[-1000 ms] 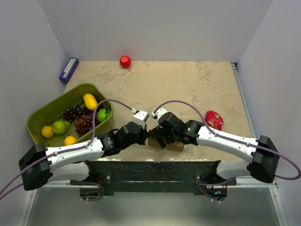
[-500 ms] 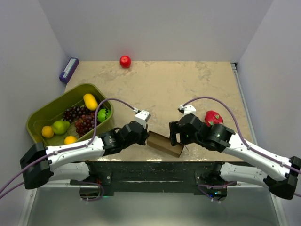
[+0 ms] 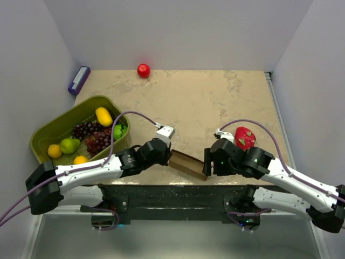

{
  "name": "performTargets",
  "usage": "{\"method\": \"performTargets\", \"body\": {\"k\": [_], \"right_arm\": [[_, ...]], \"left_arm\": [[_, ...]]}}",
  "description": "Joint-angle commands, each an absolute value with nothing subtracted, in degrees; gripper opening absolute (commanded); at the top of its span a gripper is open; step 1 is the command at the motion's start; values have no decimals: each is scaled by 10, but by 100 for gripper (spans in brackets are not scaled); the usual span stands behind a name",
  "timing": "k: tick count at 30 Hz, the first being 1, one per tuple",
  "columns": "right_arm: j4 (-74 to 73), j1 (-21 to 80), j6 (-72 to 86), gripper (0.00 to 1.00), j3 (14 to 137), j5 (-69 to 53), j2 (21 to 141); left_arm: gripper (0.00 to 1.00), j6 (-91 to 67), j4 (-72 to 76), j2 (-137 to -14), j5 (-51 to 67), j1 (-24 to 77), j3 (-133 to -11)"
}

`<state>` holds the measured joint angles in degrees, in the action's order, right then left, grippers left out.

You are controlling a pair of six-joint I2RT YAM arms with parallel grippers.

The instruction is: Fold the paper box

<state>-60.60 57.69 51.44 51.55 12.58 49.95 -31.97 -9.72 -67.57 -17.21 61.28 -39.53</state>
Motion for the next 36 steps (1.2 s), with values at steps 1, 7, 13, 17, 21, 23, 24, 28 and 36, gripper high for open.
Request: {"method": "performTargets", "body": {"k": [1,7,13,17,21,23,24,28,36], "right_arm": [[-616,577,552,72,506,153,506],[-624,577,572,62,486,167,517],[-619,577,587,58,481,213,519],[-603,577,592,52,475,225,533],[-599,576,587,32,473,214,543],[-599,577,588,20,470,210,536],[-593,576,587,18,466,208,532],[-585,576,591,8,456,198,506],[-535,573,598,0,429,154,503]], "left_arm": [[0,-325,-120,-686,-184,621,-413],[0,-324,-126,-693,-186,625,-419],[0,-322,-129,-700,-188,628,-423],[0,-320,-132,-704,-191,630,-425],[0,-320,-137,-704,-198,634,-427],[0,-318,-134,-702,-203,636,-426],[0,-315,-132,-701,-204,639,-423],[0,-306,-127,-700,-221,644,-417],[0,-301,-127,-703,-255,664,-410]]}}
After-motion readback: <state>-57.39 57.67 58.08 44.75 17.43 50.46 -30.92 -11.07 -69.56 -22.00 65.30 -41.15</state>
